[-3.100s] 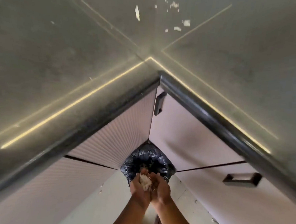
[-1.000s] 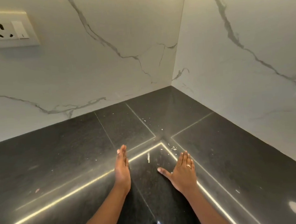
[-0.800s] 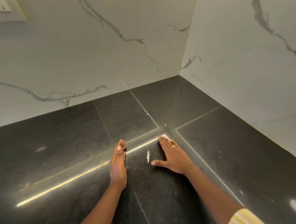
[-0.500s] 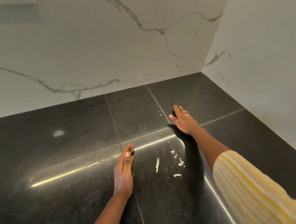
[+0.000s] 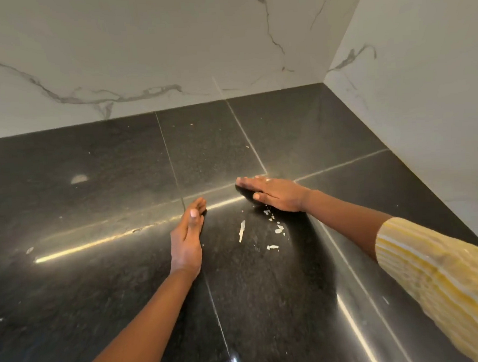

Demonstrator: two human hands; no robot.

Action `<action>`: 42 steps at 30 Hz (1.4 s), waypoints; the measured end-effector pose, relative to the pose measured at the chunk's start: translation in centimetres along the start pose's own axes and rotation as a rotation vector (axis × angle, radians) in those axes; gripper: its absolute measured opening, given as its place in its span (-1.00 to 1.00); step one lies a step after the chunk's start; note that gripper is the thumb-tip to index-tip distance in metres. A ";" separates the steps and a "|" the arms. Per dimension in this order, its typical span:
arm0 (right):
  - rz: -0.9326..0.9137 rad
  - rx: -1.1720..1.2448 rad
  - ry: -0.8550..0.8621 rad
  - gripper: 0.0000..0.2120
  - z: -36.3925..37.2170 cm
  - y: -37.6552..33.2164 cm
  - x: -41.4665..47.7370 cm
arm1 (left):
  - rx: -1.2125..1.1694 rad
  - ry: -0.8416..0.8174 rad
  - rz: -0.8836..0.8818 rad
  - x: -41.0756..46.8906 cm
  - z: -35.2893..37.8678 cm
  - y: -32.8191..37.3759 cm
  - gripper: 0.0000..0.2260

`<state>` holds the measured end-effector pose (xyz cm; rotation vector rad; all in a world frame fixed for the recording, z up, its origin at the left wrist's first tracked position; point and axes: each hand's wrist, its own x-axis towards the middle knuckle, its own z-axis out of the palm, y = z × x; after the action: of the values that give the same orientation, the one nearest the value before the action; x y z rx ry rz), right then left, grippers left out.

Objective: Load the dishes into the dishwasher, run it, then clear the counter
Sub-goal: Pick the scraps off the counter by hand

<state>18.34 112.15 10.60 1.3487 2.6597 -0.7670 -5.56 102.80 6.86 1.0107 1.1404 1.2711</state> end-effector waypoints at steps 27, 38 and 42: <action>0.377 0.644 0.563 -0.68 2.6 -1.4 -8.4 | 0.153 0.016 0.056 -0.2 0.6 0.5 -0.54; 0.079 0.174 0.149 -0.62 7.9 -8.8 -10.3 | -0.115 -0.149 -0.114 -9.8 0.2 5.0 -0.59; 0.122 0.409 0.227 -0.63 9.1 -11.3 -12.4 | -0.159 -0.303 -0.678 -17.3 -2.7 4.1 -0.57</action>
<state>15.79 93.24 10.61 1.7689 2.6440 -1.2635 -8.32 85.66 11.57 0.5892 1.0021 0.6271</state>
